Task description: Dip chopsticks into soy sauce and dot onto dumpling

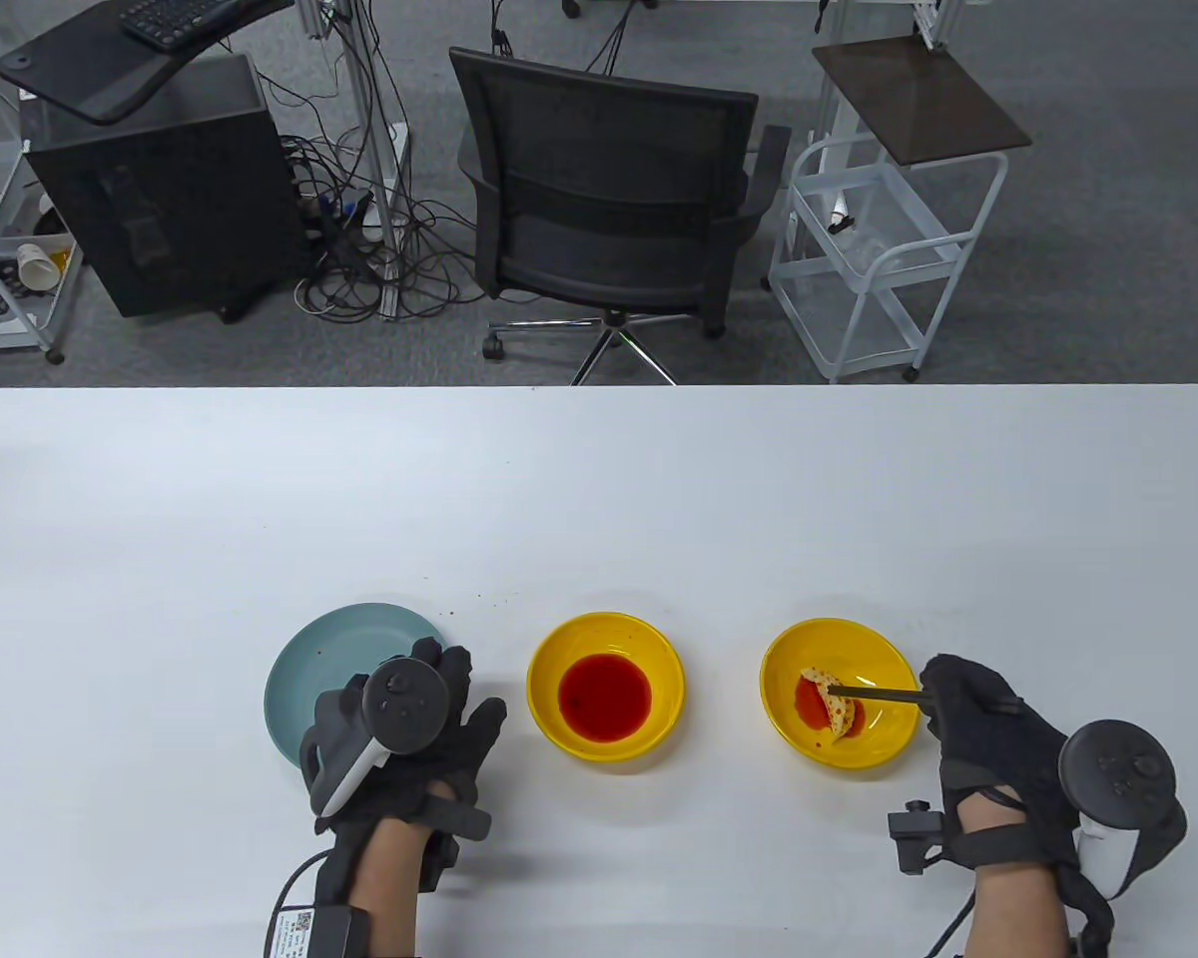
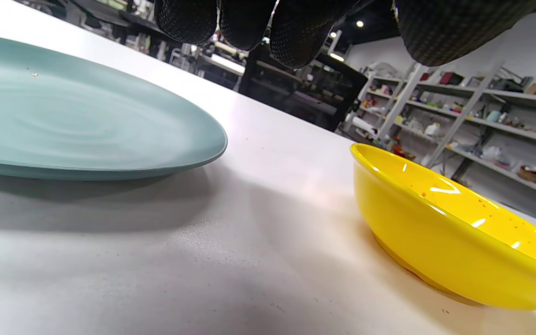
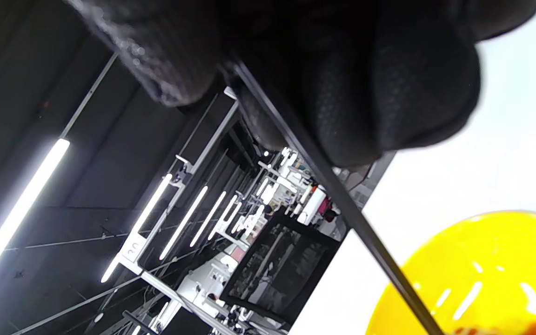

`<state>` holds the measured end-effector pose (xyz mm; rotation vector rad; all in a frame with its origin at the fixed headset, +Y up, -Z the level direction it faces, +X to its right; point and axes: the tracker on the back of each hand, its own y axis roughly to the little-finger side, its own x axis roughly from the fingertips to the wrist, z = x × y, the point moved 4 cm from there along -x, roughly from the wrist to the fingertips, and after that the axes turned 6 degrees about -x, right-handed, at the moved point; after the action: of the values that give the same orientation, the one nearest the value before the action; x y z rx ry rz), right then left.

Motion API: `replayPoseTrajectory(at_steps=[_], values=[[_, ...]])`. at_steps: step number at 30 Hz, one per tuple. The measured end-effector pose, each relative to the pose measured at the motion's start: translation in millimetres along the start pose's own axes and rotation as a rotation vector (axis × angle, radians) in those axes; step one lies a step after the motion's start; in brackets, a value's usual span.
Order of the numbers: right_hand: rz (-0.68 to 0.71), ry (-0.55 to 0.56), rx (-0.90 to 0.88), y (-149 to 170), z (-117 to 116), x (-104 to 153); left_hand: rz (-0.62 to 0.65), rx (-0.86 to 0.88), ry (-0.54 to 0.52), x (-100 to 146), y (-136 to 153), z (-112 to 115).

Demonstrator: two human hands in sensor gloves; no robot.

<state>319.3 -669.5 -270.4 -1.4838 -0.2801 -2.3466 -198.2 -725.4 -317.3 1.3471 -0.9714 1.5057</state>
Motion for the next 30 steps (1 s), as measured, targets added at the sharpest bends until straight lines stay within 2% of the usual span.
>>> replayPoseTrajectory(at_steps=[20,25,30], values=[[0.019,0.003,-0.023,-4,3,2,0.003,0.004,0.005,0,-1,1],[0.095,-0.018,-0.077,-12,-2,5,0.006,0.0,0.005,0,-1,1],[0.289,-0.138,-0.196,-36,-28,16,0.008,-0.001,-0.002,0,-2,0]])
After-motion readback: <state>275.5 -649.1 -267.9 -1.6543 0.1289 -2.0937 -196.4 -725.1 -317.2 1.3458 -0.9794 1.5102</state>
